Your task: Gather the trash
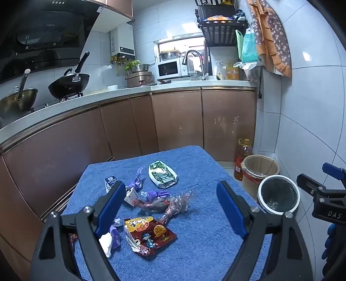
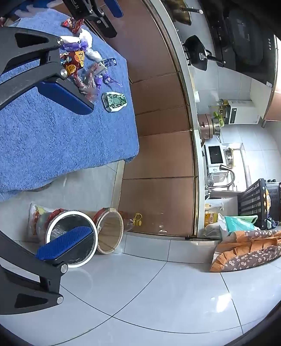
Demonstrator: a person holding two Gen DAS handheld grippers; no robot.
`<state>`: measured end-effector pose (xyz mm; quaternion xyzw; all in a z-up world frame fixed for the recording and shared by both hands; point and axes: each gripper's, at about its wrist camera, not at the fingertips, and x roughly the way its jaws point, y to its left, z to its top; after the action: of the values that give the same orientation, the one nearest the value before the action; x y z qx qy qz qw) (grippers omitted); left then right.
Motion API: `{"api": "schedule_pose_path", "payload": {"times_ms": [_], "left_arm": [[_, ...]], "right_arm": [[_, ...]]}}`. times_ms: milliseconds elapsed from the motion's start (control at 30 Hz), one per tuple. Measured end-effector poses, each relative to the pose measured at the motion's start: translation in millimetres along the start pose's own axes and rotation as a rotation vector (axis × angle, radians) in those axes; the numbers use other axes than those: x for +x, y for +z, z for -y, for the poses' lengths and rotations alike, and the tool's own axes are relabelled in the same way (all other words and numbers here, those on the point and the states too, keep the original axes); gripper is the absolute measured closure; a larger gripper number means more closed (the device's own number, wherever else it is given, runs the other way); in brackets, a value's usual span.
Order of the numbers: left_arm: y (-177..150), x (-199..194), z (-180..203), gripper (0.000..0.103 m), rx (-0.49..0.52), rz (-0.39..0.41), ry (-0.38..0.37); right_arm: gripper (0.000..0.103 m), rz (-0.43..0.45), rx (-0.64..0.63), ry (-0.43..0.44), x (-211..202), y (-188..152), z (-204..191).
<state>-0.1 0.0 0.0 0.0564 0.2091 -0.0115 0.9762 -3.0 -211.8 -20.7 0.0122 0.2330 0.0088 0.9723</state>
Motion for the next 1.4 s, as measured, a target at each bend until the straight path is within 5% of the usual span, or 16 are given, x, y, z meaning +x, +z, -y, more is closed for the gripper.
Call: {"api": "schedule_pose_path", "payload": {"times_ms": [1400], "left_arm": [[0.0,-0.2,0.3,0.017,0.006,0.007,0.003]], "right_arm": [[0.0,-0.012,-0.012,-0.016,6.5,-5.3,2.9]]}}
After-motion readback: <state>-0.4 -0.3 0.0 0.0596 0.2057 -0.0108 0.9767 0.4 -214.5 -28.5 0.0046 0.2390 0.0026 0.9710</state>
